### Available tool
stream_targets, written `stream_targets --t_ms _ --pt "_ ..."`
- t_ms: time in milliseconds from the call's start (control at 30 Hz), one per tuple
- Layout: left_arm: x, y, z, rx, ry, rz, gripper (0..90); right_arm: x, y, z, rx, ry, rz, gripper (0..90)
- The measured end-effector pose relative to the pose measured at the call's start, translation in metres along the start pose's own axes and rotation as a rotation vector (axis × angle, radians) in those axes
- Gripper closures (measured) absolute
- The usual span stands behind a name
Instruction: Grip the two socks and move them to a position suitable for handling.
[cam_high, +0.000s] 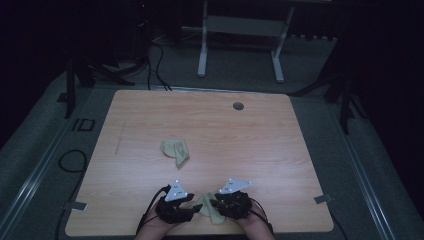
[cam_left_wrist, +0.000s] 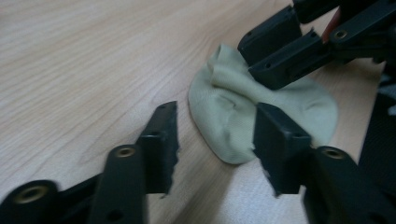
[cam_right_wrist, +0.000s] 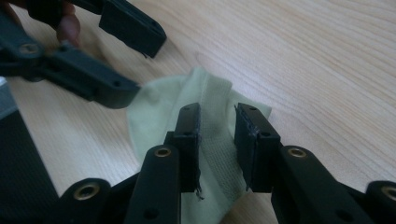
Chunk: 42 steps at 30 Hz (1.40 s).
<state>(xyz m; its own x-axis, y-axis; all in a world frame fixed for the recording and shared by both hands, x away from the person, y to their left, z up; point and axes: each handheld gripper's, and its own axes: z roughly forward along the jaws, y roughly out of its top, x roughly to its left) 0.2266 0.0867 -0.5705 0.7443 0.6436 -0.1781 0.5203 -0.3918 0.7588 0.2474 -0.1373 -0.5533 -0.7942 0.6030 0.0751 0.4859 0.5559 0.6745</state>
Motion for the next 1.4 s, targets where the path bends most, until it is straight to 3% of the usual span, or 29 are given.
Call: stream_targets --t_ms 133,233,433,500,667,900,1133,1233,1400 --pt "-0.002 0.002 0.004 0.033 0.012 0.063 58.0 0.001 -0.001 0.004 0.032 -0.005 -0.023 70.8" --pt "-0.005 0.002 0.007 0.044 0.016 0.08 61.0 0.003 0.0 0.004 0.045 -0.017 -0.048 72.2" --pt "-0.007 0.006 0.011 0.055 0.04 0.059 79.6 0.01 -0.001 0.006 0.04 -0.028 -0.077 82.4" --pt "-0.008 0.007 0.013 0.053 0.056 0.058 86.0 0.01 -0.002 0.006 0.03 -0.029 -0.062 83.9" --pt "-0.008 0.009 0.008 0.023 0.054 0.055 87.3 0.012 0.0 -0.006 -0.003 -0.042 -0.049 85.6" --pt "-0.005 0.017 -0.011 -0.003 0.058 0.058 87.4 0.001 0.008 -0.058 -0.125 -0.061 0.004 85.6" --pt "-0.005 0.022 -0.03 0.011 0.043 0.09 87.2 -0.02 -0.006 -0.097 -0.165 -0.119 0.079 85.5" --pt "-0.003 0.019 -0.027 0.028 0.025 0.099 87.2 -0.029 -0.018 -0.099 -0.158 -0.131 0.119 85.4" --pt "-0.004 0.014 -0.008 0.067 0.019 0.123 87.0 -0.038 -0.037 -0.083 -0.095 -0.134 0.155 85.3"
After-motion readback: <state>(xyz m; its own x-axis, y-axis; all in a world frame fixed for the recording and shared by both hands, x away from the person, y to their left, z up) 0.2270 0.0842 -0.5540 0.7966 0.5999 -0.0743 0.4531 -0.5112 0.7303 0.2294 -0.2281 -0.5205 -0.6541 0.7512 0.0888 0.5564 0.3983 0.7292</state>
